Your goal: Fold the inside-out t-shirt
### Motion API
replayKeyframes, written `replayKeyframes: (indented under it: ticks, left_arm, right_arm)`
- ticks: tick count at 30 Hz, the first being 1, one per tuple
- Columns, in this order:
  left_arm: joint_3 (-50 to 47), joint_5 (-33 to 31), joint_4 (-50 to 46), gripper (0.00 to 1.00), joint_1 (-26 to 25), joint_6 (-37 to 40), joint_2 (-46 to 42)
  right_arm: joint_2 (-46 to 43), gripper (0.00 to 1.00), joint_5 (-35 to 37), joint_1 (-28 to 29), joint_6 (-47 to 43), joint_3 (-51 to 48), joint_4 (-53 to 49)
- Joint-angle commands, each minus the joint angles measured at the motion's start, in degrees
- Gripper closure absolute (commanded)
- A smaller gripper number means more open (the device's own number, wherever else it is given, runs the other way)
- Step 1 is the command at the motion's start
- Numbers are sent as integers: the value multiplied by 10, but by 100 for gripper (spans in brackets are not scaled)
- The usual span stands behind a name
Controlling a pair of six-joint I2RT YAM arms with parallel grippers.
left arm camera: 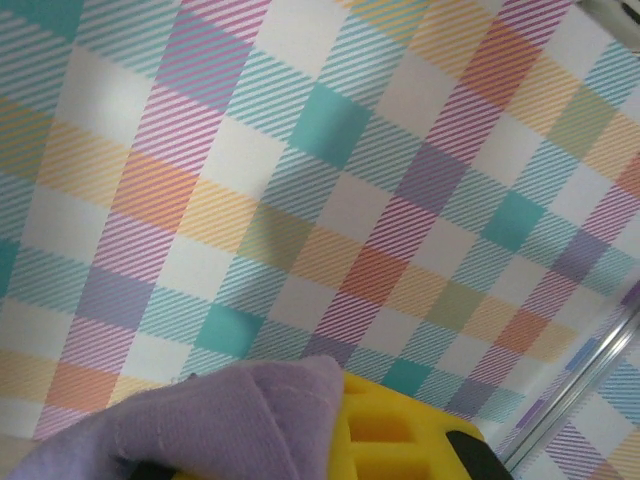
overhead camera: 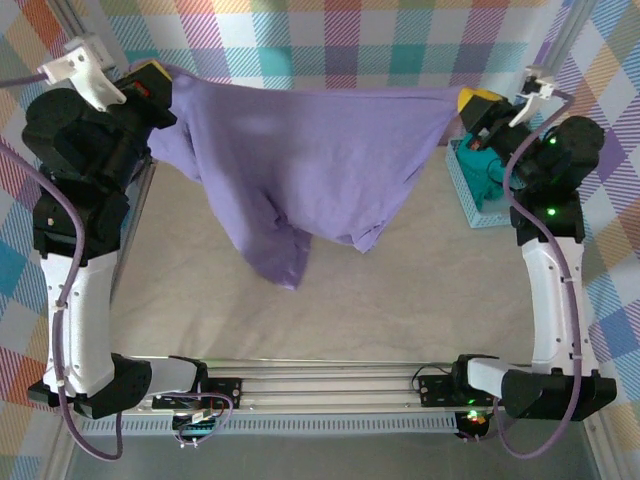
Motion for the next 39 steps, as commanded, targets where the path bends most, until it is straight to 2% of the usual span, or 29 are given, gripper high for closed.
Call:
replayKeyframes:
  ticks: [1,5,9,12,15,18,21,25,28,32,34,39]
  left_arm:
    - [35,6,-41,100,8,46,-3]
    - [-23,16,-58,100,8,44,-31]
    - [-184,5,-52,100,8,25,-85]
    - [-322,-39,-9,100,8,19,-111]
    - [-353,-73,4,100,8,19,-62]
    - [-312,-71,27,100,8,19,14]
    - [-236,-68,49,100,8,29,91]
    - [-55,-63,27,100,12,47,203]
    - [78,-41,1,100,13,53,262]
    - [265,-16,-37,100,14,65,316]
    - [319,-3,-36,100,14,72,321]
    - [312,25,-14,100,14,78,258]
  right_arm:
    - [-24,100,-16,-11,-15,35,24]
    - [-59,100,-37,-11,-19,13,6]
    - [-89,100,-62,-10,-17,-32,-71]
    - [-103,100,-32,-9,-32,-94,-134]
    - [-77,100,0,-8,-34,-148,-119]
    - [-9,100,-7,-8,-34,-153,-50]
    - [80,100,-22,-7,-30,-99,4]
    - [199,100,-52,-3,-20,42,37]
    - [243,100,-61,1,-17,130,45]
    - [261,100,-72,7,-21,225,38]
    - [255,100,-79,10,-25,254,36]
    - [206,100,-93,14,-51,250,27]
